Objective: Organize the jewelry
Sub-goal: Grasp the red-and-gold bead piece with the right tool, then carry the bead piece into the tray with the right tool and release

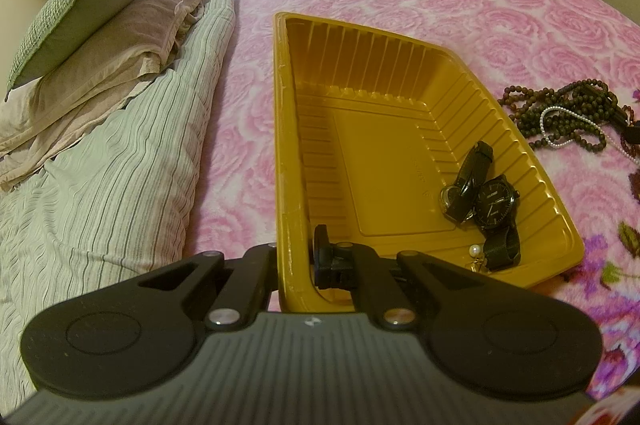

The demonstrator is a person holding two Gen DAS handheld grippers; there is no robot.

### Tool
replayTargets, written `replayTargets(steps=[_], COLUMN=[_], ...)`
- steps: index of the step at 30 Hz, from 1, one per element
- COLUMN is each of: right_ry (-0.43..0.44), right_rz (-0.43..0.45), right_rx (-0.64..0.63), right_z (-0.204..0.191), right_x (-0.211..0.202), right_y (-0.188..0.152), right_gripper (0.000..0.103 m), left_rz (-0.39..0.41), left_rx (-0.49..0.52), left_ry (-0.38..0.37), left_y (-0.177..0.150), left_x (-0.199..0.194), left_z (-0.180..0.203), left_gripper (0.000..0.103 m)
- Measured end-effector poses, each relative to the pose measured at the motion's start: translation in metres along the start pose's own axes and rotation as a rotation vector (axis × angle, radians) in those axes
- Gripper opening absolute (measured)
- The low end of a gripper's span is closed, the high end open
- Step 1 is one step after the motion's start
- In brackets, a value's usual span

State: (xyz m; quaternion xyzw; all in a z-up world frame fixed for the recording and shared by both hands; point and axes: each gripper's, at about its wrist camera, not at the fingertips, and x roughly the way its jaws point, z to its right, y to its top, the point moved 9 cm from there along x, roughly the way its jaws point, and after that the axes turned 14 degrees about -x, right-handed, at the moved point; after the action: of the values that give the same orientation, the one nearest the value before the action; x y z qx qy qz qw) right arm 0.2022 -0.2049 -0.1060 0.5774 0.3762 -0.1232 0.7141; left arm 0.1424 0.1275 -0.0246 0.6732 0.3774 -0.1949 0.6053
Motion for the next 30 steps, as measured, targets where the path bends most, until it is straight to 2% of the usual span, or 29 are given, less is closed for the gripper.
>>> replayTargets(steps=[2, 3, 12, 20, 25, 30], right_ry=[-0.017, -0.024, -0.061, -0.07, -0.031, 0.09], right_rz=[-0.007, -0.003, 0.072, 0.171, 0.218, 0.243], right_rx=[-0.026, -0.032, -0.072, -0.067, -0.094, -0.126], right_z=[-0.001, 0.0, 0.008, 0.015, 0.003, -0.033], right_x=[0.0, -0.002, -0.033, -0.063, -0.075, -0.078], right_y=[-0.001, -0.002, 0.004, 0.035, 0.057, 0.077], right_gripper=[0.016, 0.007, 0.005, 0.005, 0.005, 0.005], left_rz=[0.0, 0.0, 0.001, 0.0, 0.0, -0.002], left_rx=[-0.001, -0.001, 0.001, 0.001, -0.001, -0.005], left_ry=[0.0, 0.0, 0.0, 0.001, 0.0, -0.004], left_y=[0.0, 0.0, 0.0, 0.0, 0.0, 0.001], left_x=[0.0, 0.0, 0.0, 0.0, 0.0, 0.0], left_z=[0.001, 0.0, 0.0, 0.001, 0.001, 0.0], left_gripper=[0.003, 0.003, 0.002, 0.002, 0.002, 0.003])
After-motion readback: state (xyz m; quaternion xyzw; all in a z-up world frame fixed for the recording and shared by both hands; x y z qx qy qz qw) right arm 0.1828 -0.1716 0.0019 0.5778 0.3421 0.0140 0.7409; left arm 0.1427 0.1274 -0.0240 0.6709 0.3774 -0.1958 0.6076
